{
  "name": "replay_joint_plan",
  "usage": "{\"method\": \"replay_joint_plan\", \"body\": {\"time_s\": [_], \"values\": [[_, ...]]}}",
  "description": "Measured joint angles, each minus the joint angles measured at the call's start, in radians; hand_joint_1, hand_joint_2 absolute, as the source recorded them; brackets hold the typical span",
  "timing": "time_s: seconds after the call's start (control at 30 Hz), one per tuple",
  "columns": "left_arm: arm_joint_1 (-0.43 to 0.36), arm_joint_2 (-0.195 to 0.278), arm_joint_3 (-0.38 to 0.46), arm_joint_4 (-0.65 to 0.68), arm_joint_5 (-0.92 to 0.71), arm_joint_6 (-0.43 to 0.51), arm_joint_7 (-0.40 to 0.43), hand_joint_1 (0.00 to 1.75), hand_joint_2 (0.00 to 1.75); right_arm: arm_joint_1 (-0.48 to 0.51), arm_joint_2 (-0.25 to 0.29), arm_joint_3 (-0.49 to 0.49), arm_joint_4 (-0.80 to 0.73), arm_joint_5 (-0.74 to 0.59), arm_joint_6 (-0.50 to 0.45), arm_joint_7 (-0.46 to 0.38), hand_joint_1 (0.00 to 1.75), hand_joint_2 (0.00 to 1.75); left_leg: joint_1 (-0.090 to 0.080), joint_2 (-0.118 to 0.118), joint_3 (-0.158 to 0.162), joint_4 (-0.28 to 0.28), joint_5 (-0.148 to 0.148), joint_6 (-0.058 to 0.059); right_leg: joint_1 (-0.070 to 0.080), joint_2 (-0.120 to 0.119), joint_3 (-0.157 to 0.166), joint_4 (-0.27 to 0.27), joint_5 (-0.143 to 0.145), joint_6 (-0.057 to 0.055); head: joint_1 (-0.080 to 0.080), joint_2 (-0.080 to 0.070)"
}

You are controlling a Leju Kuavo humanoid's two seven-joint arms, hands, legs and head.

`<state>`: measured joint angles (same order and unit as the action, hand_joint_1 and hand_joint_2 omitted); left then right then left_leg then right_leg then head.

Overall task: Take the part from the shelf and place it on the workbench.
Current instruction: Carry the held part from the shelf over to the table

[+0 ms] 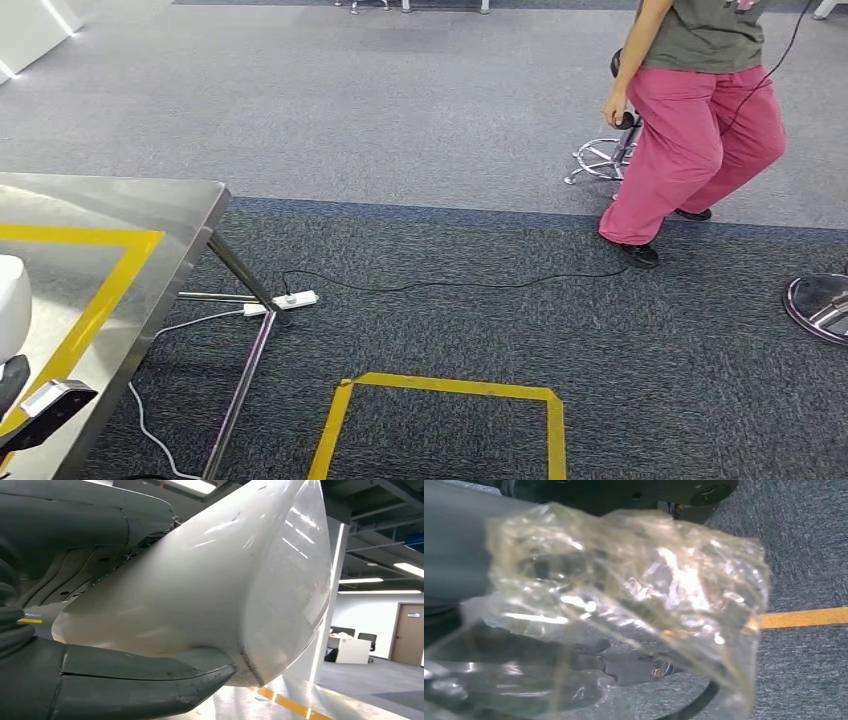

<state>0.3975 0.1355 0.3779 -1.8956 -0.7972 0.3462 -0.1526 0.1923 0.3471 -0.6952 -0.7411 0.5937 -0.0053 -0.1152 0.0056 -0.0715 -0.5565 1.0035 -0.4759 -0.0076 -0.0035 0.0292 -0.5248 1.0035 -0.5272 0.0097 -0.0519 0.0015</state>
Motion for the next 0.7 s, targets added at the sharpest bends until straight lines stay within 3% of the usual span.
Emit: {"method": "replay_joint_plan", "body": {"time_s": [0.13, 0.2, 0.3, 0.33, 0.4, 0.43, 0.47, 0.5, 0.6, 0.63, 0.7], "values": [[0.0, -0.002, 0.001, 0.0, 0.001, -0.006, 0.003, 1.75, 1.75, 0.001, 0.0, 0.0, -0.002, -0.001, 0.0, 0.003, 0.0, 0.0, -0.001, 0.0, 0.0, 0.003, -0.001, 0.002, -0.002, 0.0, 0.0, -0.002, 0.001, 0.002, 0.0, 0.0], [-0.001, -0.003, 0.002, 0.0, 0.001, -0.007, 0.003, 1.75, 1.75, 0.001, 0.002, 0.001, -0.003, -0.002, 0.0, 0.004, 0.0, 0.0, -0.004, 0.001, 0.0, 0.003, -0.003, 0.015, -0.006, 0.0, 0.001, -0.009, 0.003, 0.01, -0.001, 0.0], [-0.001, -0.004, 0.005, -0.001, 0.001, -0.008, 0.004, 1.75, 1.75, 0.002, 0.003, 0.002, -0.007, -0.002, -0.001, 0.004, 0.0, 0.0, 0.0, 0.005, 0.027, -0.042, 0.011, 0.033, -0.004, -0.006, 0.005, -0.004, -0.006, 0.022, 0.002, 0.0], [-0.002, -0.004, 0.006, -0.002, 0.001, -0.008, 0.005, 1.75, 1.75, 0.002, 0.002, 0.003, -0.008, -0.002, -0.002, 0.004, 0.0, 0.0, 0.003, 0.007, 0.037, -0.057, 0.016, 0.035, -0.004, -0.01, -0.01, 0.028, -0.024, 0.025, 0.004, 0.0], [-0.002, -0.008, 0.006, -0.001, 0.001, -0.008, 0.006, 1.75, 1.75, 0.002, 0.001, 0.004, -0.008, -0.002, -0.002, 0.004, 0.0, 0.0, 0.005, 0.01, 0.044, -0.066, 0.016, 0.036, -0.008, -0.017, -0.076, 0.147, -0.08, 0.031, 0.006, 0.0], [-0.002, -0.01, 0.005, -0.001, 0.001, -0.008, 0.008, 1.75, 1.75, 0.003, 0.001, 0.004, -0.009, -0.003, -0.002, 0.004, 0.0, 0.0, 0.006, 0.011, 0.045, -0.065, 0.014, 0.036, -0.011, -0.018, -0.109, 0.202, -0.098, 0.035, 0.006, 0.0], [-0.001, -0.013, 0.005, -0.001, 0.001, -0.008, 0.01, 1.75, 1.75, 0.003, 0.001, 0.004, -0.008, -0.003, -0.003, 0.005, 0.0, 0.0, 0.007, 0.011, 0.047, -0.063, 0.01, 0.033, -0.015, -0.019, -0.129, 0.229, -0.099, 0.04, 0.006, 0.0], [-0.001, -0.015, 0.005, -0.001, 0.0, -0.008, 0.012, 1.75, 1.75, 0.003, 0.001, 0.004, -0.008, -0.003, -0.003, 0.005, 0.0, 0.0, 0.009, 0.012, 0.05, -0.06, 0.005, 0.028, -0.019, -0.019, -0.13, 0.219, -0.079, 0.045, 0.006, 0.0], [-0.001, -0.019, 0.007, -0.001, -0.002, -0.008, 0.017, 1.75, 1.75, 0.003, 0.001, 0.004, -0.008, -0.003, -0.004, 0.005, 0.0, 0.0, 0.017, 0.009, 0.055, -0.034, -0.023, 0.004, -0.032, -0.013, -0.056, 0.059, 0.009, 0.061, 0.007, 0.0], [-0.001, -0.02, 0.007, -0.001, -0.003, -0.008, 0.018, 1.75, 1.75, 0.003, 0.001, 0.005, -0.008, -0.003, -0.005, 0.005, 0.0, 0.0, 0.018, 0.008, 0.055, -0.023, -0.033, -0.005, -0.032, -0.01, -0.036, 0.026, 0.019, 0.056, 0.008, 0.0], [-0.001, -0.021, 0.009, -0.002, -0.006, -0.008, 0.02, 1.75, 1.75, 0.004, 0.002, 0.006, -0.008, -0.002, -0.006, 0.005, 0.0, 0.0, 0.018, 0.005, 0.053, -0.013, -0.044, -0.015, -0.027, -0.005, -0.026, 0.02, 0.011, 0.036, 0.009, 0.0]]}}
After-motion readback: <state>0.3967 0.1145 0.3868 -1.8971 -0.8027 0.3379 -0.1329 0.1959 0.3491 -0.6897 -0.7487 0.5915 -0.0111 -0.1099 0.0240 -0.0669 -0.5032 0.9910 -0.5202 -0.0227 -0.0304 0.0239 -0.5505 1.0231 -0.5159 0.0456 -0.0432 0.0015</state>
